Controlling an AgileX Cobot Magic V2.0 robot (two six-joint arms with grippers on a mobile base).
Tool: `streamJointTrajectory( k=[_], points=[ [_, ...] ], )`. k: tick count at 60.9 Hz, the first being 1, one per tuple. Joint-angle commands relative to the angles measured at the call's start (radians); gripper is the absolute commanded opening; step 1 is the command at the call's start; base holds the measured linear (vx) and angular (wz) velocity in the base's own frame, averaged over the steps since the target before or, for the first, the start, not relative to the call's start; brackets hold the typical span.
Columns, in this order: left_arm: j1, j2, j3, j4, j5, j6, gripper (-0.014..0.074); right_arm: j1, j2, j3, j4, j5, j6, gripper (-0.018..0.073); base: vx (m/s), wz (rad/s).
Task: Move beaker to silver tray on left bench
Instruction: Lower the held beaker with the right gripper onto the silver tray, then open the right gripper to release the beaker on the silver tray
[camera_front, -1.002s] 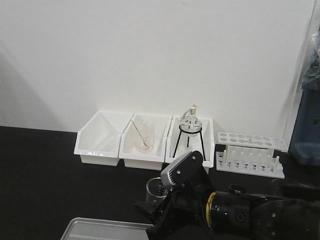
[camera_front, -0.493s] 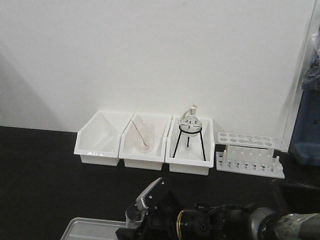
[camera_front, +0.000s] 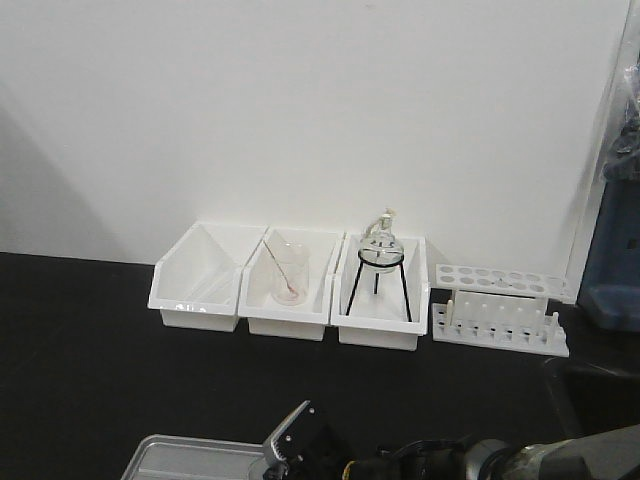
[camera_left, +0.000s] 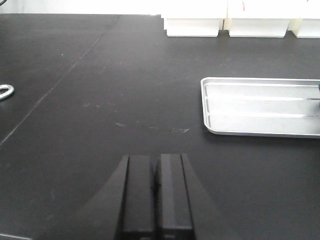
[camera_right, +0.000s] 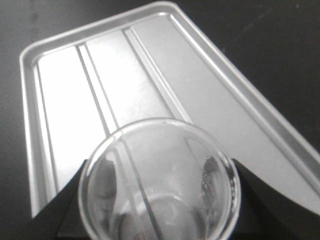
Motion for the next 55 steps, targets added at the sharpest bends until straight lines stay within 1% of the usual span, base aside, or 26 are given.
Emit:
streamJointTrajectory(
  k=[1, 7, 15, 24, 29, 38, 44, 49, 55],
  points=[
    [-0.003, -0.006, 0.020, -0.005, -0.078, 0.000, 0.0001, -0.001, -0.048, -0.028, 0.028, -0.038, -0.009, 0.0010, 0.00, 0.00],
    [-0.003, -0.006, 0.020, -0.005, -0.078, 0.000, 0.0001, -0.001, -0.044, -0.028, 0.028, -0.008, -0.009, 0.0027, 0.00, 0.00],
    [-0.003, -0.006, 0.020, -0.005, -0.078, 0.000, 0.0001, -0.001, -0.044, -0.028, 0.029, 0.004, -0.009, 0.0092, 0.00, 0.00],
    [-0.003, -0.006, 0.020, -0.005, -0.078, 0.000, 0.0001, -0.001, -0.044, -0.028, 0.029, -0.002, -0.009, 0.0230, 0.00, 0.00],
    [-0.003, -0.006, 0.020, -0.005, -0.078, 0.000, 0.0001, -0.001, -0.045, -0.028, 0.029, -0.012, -0.009, 0.0356, 0.00, 0.00],
    [-0.003, -0.006, 0.020, -0.005, -0.078, 0.000, 0.0001, -0.001, -0.062, -0.028, 0.029, -0.019, -0.008, 0.0557, 0.00, 0.00],
    [-0.003, -0.006, 0.020, -0.005, -0.078, 0.000, 0.0001, -0.001, -0.083, -0.028, 0.029, -0.024, -0.008, 0.0657, 0.00, 0.00],
    [-0.003, -0.006, 0.020, -0.005, -0.078, 0.000, 0.0001, -0.002, -0.099, -0.028, 0.029, -0.027, -0.008, 0.0706, 0.00, 0.00],
    [-0.003, -0.006, 0.020, -0.005, -0.078, 0.000, 0.0001, -0.002, -0.116, -0.028, 0.028, -0.027, -0.008, 0.0716, 0.00, 0.00]
  ],
)
